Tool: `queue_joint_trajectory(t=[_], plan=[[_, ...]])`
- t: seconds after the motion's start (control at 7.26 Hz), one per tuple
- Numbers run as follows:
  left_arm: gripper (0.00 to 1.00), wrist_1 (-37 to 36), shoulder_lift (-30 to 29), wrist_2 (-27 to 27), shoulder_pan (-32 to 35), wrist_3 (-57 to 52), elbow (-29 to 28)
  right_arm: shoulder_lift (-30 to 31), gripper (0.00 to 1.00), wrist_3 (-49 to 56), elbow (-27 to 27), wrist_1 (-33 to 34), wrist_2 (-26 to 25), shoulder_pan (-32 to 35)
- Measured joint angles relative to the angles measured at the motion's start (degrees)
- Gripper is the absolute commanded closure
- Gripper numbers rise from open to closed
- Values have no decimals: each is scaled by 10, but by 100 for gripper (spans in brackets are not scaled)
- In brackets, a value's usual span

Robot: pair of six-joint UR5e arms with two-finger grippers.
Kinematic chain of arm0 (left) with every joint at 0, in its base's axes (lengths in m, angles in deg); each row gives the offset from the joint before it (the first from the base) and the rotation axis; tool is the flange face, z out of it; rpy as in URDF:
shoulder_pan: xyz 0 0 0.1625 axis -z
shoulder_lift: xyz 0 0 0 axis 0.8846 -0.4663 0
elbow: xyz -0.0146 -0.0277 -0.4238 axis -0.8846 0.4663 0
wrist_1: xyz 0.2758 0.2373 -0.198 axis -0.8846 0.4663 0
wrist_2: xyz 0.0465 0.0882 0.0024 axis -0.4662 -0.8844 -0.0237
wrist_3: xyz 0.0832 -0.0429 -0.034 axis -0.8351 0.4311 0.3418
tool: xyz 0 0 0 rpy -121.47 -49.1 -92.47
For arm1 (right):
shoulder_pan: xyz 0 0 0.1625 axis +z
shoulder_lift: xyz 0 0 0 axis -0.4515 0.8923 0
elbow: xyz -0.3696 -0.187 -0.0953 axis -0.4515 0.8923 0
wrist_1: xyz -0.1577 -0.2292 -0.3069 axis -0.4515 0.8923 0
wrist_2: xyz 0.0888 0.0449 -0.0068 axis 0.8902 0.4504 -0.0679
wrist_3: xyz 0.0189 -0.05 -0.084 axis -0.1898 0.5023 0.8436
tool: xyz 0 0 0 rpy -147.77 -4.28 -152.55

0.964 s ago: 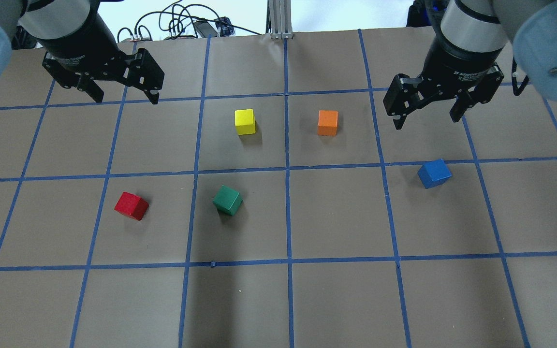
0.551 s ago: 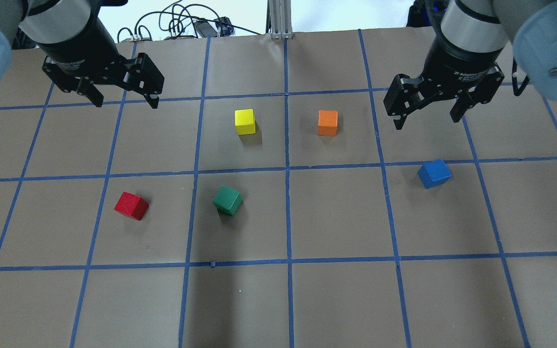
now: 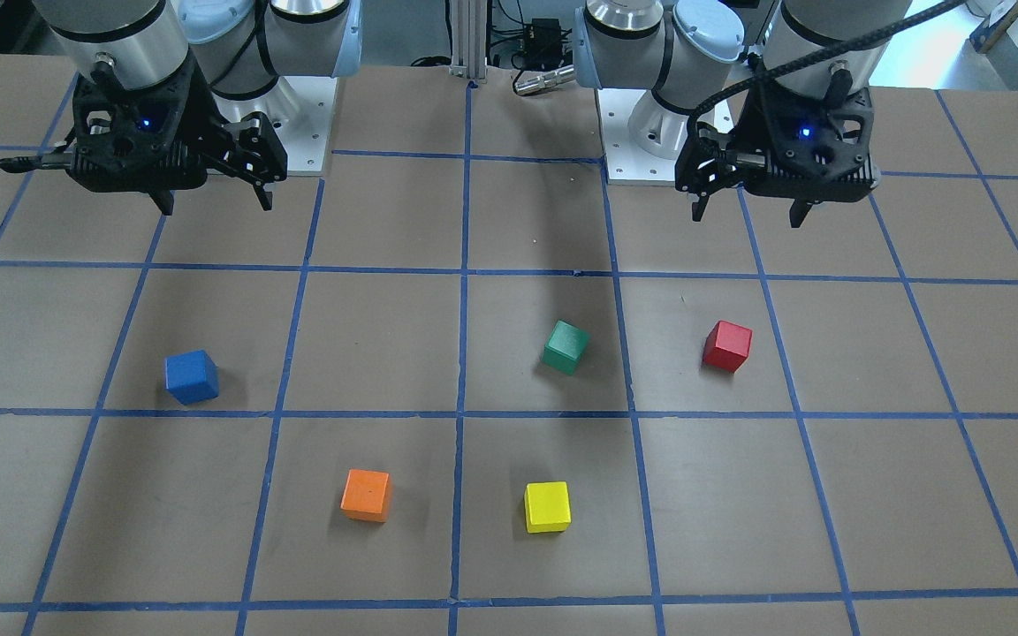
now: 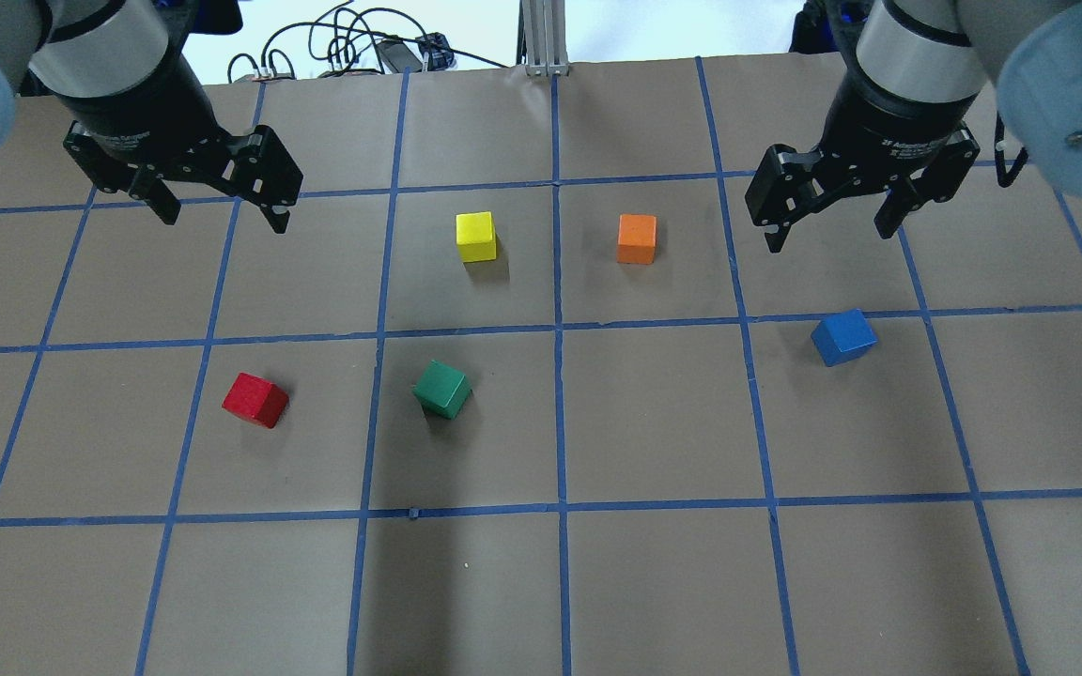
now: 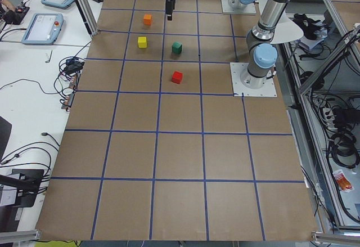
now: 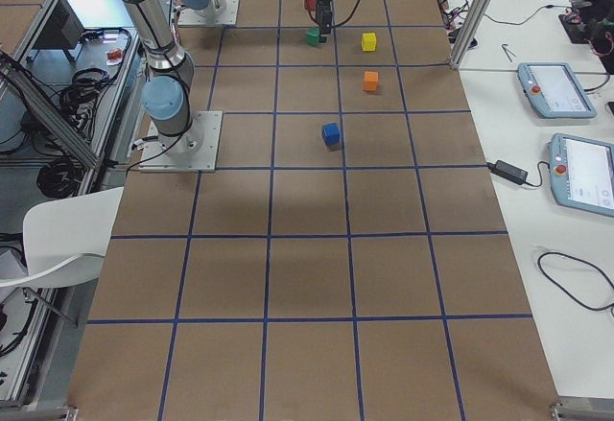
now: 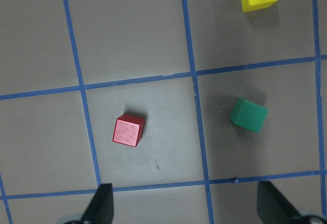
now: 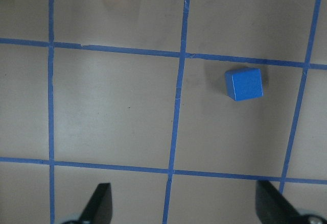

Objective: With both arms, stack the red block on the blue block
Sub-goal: 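Lower the left gripper over the red cube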

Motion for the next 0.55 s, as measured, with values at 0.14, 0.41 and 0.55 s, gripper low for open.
queue_joint_trajectory(t=[0.14,0.41,0.55], plan=[[0,-5,-11,-2,-18,-22,14,0,0,0,0,0,0,0],[0,-48,-28,-2,-81,-97,60,0,0,-1,0,0,0,0],[0,-93,-40,-2,-106,-143,97,0,0,-1,0,0,0,0]])
